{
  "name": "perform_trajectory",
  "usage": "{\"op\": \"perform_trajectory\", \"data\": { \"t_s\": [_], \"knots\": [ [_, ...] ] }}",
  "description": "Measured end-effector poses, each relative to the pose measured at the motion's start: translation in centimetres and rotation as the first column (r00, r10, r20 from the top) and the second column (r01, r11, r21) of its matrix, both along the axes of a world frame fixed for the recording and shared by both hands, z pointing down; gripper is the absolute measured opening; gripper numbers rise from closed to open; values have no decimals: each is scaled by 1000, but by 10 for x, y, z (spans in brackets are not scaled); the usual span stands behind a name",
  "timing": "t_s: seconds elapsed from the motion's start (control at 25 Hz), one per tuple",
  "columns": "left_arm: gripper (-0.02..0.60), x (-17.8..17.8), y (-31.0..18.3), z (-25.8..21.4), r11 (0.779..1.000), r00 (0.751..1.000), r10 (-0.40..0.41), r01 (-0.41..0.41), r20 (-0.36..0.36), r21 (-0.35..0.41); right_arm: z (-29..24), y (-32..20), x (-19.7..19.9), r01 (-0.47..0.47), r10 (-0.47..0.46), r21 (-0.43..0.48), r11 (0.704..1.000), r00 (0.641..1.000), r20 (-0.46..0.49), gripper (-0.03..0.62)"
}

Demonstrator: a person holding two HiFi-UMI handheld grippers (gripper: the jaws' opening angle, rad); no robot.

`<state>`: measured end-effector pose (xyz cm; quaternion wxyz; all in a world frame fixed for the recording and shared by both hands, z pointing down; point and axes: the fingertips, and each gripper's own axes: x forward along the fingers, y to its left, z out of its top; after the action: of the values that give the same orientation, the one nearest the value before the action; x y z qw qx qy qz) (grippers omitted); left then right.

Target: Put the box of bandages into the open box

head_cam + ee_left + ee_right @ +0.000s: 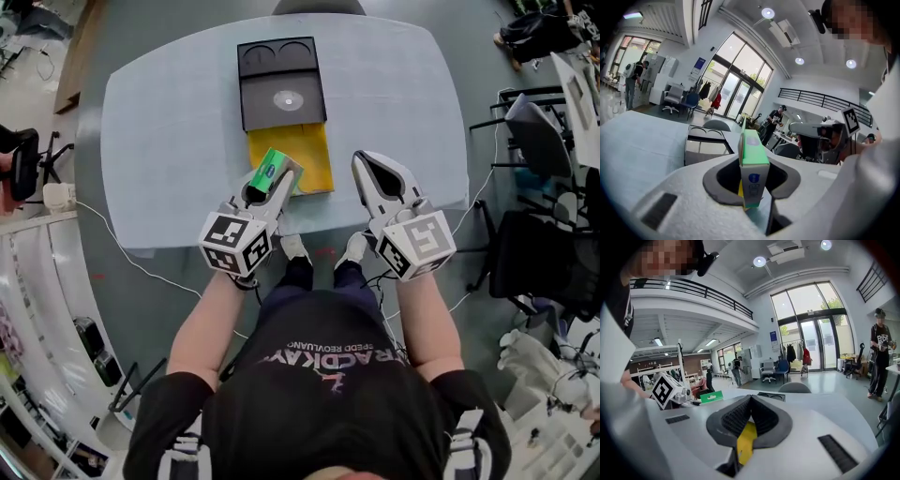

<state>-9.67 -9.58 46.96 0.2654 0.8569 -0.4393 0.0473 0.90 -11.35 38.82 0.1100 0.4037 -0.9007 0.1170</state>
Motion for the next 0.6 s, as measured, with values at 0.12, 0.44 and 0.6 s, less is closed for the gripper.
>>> {"op": "perform_trajectory", "data": {
  "t_s": [0.12,0.44,0.6],
  "knots": [
    [101,4,-9,22,998,1000,10,-10,-4,-54,10,-3,3,-15,15,-27,1000,1000,-1,11],
    [101,22,-28,72,988,999,40,-35,30,-151,36,-8,18,-43,42,-91,995,999,-8,11],
    [101,27,-34,95,980,997,55,-44,54,-193,49,-13,21,-51,50,-116,992,999,-11,11]
  ]
}}
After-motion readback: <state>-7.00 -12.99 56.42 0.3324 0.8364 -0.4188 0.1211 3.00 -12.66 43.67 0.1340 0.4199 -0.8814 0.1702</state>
